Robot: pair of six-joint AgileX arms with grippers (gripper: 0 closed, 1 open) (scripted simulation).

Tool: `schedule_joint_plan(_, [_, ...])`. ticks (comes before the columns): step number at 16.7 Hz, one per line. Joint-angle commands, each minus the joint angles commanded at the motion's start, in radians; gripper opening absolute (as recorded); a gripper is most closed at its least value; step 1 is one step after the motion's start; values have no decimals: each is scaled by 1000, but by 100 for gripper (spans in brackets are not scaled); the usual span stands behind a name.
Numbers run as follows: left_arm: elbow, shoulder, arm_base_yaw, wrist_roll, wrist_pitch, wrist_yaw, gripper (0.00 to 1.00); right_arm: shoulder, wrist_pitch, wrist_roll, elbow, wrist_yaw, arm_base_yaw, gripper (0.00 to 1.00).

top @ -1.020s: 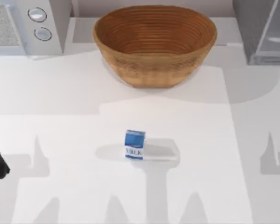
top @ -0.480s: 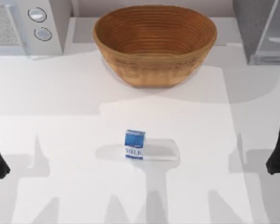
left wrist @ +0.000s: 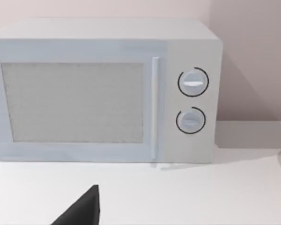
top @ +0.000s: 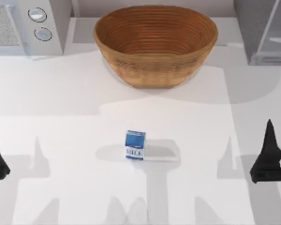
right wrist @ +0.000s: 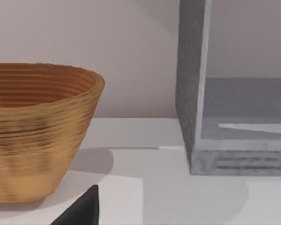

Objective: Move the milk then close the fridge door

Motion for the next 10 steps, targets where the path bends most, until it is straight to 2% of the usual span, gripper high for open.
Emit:
schedule_joint_plan(5, [0,0,0,0,0,0,100,30,17,4,25,15,7,100])
schedule_joint_plan(10, [0,0,0,0,0,0,100,294,144,20,214,124,87,100])
